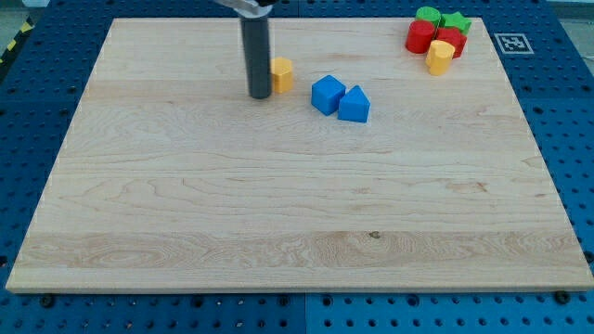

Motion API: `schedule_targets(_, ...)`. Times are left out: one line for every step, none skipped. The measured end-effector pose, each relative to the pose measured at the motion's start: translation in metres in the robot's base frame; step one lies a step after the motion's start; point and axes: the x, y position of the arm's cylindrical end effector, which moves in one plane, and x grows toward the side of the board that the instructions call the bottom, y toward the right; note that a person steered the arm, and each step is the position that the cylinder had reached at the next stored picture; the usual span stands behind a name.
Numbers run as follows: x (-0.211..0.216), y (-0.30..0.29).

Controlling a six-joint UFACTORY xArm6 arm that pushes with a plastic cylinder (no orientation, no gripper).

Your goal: Keep yellow hexagon above blue cube

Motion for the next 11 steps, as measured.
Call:
schedule_targets(-0.001,-0.019)
schedule_targets(-0.007,0.005)
schedule_targets(-0.007,0.026)
schedule_targets(-0.007,0.026)
schedule_targets(-0.008,0.006)
schedule_targets(-0.021,0.02)
schedule_targets(-0.03,0.022)
schedule_targets(-0.03,0.044)
schedule_targets(-0.03,0.069)
schedule_targets(-0.03,0.09)
schedule_targets(-0.03,0.093)
